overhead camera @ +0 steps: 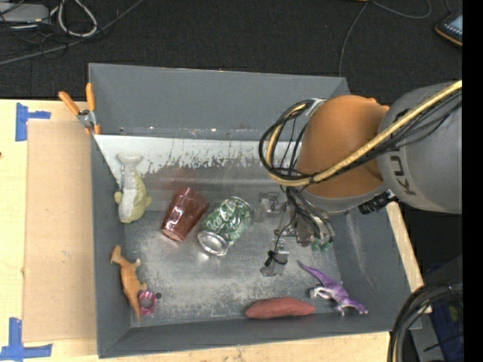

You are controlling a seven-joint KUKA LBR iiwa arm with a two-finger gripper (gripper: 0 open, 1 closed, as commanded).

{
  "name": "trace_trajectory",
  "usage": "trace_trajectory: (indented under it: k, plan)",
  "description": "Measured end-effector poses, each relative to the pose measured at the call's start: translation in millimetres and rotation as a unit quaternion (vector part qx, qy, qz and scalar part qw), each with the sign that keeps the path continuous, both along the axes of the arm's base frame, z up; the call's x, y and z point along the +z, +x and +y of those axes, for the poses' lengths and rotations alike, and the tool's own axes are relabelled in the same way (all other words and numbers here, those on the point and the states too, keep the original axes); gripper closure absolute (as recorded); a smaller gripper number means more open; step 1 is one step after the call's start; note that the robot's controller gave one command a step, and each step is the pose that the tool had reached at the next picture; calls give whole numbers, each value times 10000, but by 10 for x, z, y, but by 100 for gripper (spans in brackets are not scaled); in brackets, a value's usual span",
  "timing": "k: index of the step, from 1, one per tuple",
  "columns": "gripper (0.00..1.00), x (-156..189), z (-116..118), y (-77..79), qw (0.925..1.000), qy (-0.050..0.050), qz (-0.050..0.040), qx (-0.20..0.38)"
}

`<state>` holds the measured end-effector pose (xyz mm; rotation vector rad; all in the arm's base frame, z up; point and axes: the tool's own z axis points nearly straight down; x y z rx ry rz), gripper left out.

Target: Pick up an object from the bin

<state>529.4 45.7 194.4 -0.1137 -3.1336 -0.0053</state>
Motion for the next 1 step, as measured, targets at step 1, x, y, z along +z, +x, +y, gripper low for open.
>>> trace_trajectory:
  k: [1]
  plan:
    - [100,-322,-33,170,9990,-4,20,-444]
